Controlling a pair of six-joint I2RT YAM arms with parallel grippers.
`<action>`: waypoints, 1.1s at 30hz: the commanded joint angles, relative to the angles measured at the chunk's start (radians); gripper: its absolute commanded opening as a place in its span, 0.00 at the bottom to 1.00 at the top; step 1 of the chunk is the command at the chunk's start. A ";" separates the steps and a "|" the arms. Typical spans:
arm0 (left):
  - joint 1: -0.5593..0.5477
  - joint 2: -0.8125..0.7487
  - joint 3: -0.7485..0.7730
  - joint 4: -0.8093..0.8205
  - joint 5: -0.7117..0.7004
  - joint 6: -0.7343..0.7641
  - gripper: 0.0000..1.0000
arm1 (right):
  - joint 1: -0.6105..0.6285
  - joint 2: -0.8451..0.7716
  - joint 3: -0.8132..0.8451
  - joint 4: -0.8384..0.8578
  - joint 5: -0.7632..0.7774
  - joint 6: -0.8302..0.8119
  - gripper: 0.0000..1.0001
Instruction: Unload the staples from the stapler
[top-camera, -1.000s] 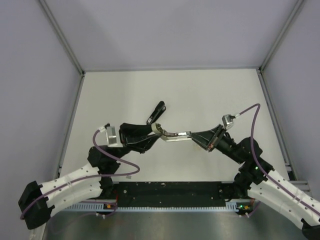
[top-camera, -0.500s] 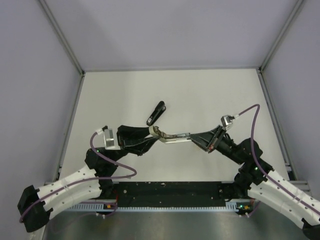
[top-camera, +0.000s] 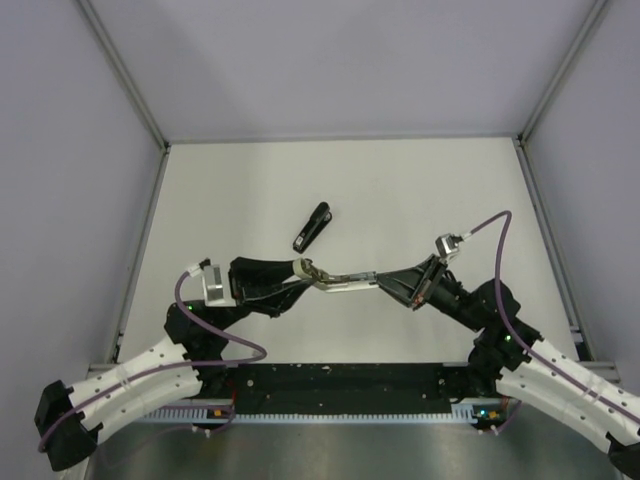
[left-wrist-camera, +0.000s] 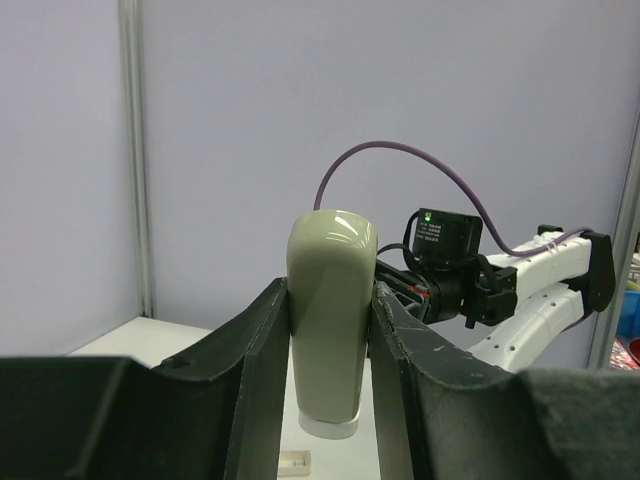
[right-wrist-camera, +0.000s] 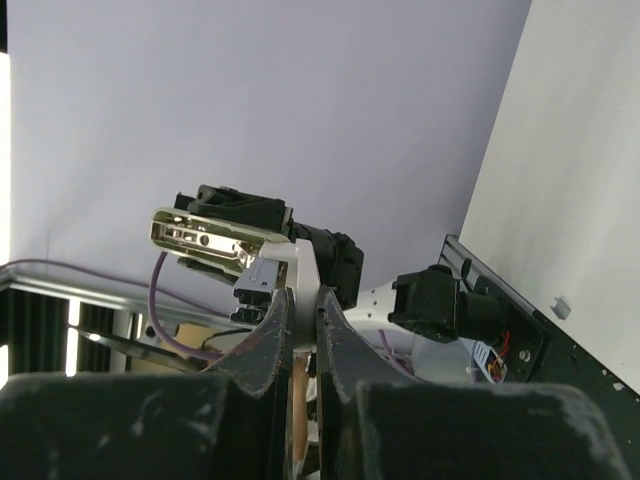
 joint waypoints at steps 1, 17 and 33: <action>0.025 -0.076 0.080 0.466 -0.156 0.040 0.00 | -0.001 0.014 -0.008 -0.050 0.062 -0.065 0.00; 0.025 -0.156 -0.017 0.182 -0.159 0.027 0.00 | 0.000 0.178 -0.097 0.037 0.091 -0.132 0.02; 0.025 -0.184 -0.021 0.138 -0.158 0.038 0.00 | 0.000 0.158 -0.106 0.008 0.116 -0.147 0.29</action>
